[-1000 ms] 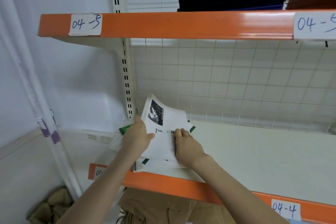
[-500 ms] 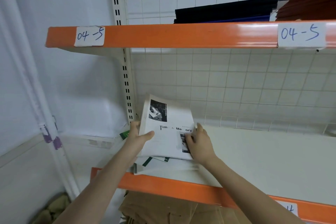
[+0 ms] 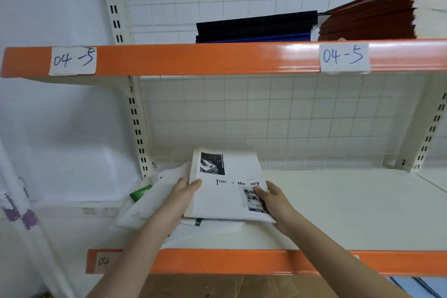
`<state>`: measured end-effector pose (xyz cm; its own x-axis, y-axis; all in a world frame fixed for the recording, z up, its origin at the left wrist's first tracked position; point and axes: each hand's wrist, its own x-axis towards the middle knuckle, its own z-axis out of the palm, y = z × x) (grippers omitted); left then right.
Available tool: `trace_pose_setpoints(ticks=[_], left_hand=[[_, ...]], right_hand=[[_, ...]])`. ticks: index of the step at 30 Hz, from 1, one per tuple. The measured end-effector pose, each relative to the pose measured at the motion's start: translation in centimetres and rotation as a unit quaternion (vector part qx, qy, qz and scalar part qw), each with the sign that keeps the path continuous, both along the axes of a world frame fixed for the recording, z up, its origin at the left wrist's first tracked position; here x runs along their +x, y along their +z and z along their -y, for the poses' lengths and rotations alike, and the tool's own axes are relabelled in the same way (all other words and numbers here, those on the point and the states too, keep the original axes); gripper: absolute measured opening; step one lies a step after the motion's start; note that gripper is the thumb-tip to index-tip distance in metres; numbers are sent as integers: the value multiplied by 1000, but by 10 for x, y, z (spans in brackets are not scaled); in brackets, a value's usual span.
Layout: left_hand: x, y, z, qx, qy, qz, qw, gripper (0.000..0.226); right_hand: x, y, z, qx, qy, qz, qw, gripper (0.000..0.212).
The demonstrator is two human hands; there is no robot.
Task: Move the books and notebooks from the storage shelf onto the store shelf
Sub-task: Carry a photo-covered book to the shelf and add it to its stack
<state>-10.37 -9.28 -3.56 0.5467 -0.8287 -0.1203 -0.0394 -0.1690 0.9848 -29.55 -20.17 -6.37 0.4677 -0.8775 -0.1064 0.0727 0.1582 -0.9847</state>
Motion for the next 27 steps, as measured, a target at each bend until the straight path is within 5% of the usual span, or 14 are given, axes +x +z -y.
trace_pose_setpoints(ticks=[4, 7, 11, 14, 17, 24, 27], left_hand=[[-18, 0, 23, -15, -14, 3, 1000, 41], [-30, -6, 39, -58, -10, 166, 984, 21], [-44, -22, 59, -6, -101, 460, 882, 50], [-63, -21, 75, 39, -148, 559, 815, 70], [-86, -23, 91, 43, -181, 582, 791, 71], [-157, -21, 117, 52, -215, 547, 808, 54], [-193, -16, 130, 78, -239, 560, 789, 56]], right_hand=[[-31, 3, 6, 20, -44, 17, 999, 11], [-58, 6, 11, 26, -80, 24, 996, 11], [-91, 11, 17, 5, -130, 19, 991, 8], [-114, 16, 19, 1, -163, 21, 986, 8], [-142, 20, 20, 5, -197, 23, 980, 9], [-219, 22, 28, 29, -239, 39, 970, 11], [-257, 19, 39, 21, -249, 17, 968, 12]])
